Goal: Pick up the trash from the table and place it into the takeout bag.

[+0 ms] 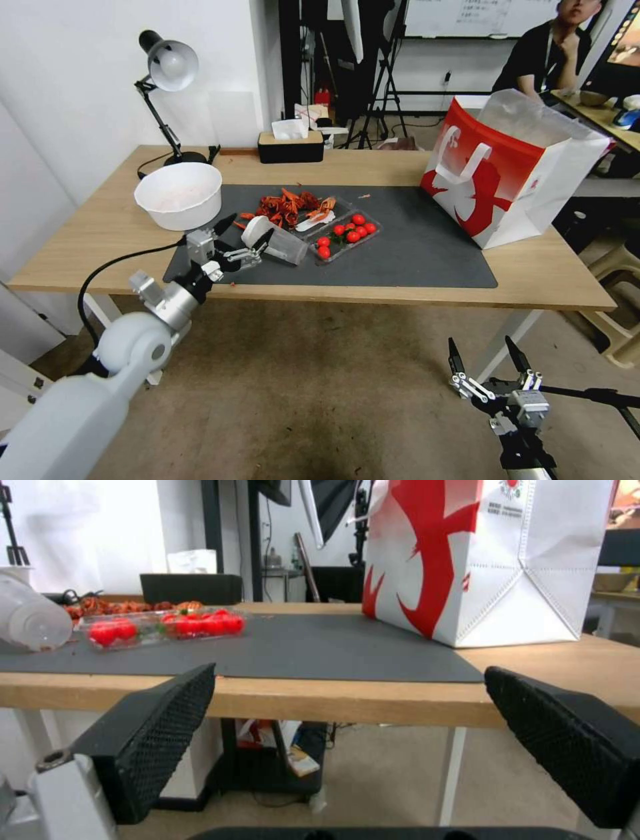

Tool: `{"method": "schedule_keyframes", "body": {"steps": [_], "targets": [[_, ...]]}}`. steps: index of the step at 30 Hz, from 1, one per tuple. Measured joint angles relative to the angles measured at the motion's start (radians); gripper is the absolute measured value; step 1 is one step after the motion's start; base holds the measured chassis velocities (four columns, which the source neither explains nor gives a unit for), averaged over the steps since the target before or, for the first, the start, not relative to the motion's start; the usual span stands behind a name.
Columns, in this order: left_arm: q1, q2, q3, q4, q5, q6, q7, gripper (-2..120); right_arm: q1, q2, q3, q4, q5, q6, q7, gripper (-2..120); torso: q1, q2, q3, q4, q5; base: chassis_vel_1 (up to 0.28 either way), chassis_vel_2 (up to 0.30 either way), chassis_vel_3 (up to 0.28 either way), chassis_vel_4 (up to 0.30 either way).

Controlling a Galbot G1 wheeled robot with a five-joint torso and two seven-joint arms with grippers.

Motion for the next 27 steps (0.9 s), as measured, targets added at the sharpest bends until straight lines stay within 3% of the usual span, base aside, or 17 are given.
{"method": "schedule_keyframes", "body": {"steps": [3,12,20,27], "targets": [[-0.061,0.013,0.021,0.089,0.010,0.008,0.053,100,-0.007,0.009,0.003,-0.001,-0.005,0.001,0.000,100,0.000,0.000,0.000,0.0001,-0.0001,0.000,0.000,0.000,0.000],[-0.146,0.019,0.052,0.253,0.059,0.017,0.108,100,-0.010,0.023,0.009,-0.005,-0.013,0.001,0.001,100,0.000,0.000,0.000,0.0001,0.0000,0.000,0.000,0.000,0.000],[-0.195,0.012,0.071,0.336,0.078,0.026,0.199,100,-0.004,0.029,0.007,-0.007,-0.019,-0.010,0.001,100,0.000,0.000,0.000,0.0000,0.0002,0.000,0.000,0.000,0.000],[-0.223,-0.001,0.090,0.381,0.085,0.028,0.231,100,-0.003,0.029,0.008,-0.014,-0.020,-0.011,0.002,100,0.000,0.000,0.000,0.0000,0.0002,0.000,0.000,0.000,0.000]]}}
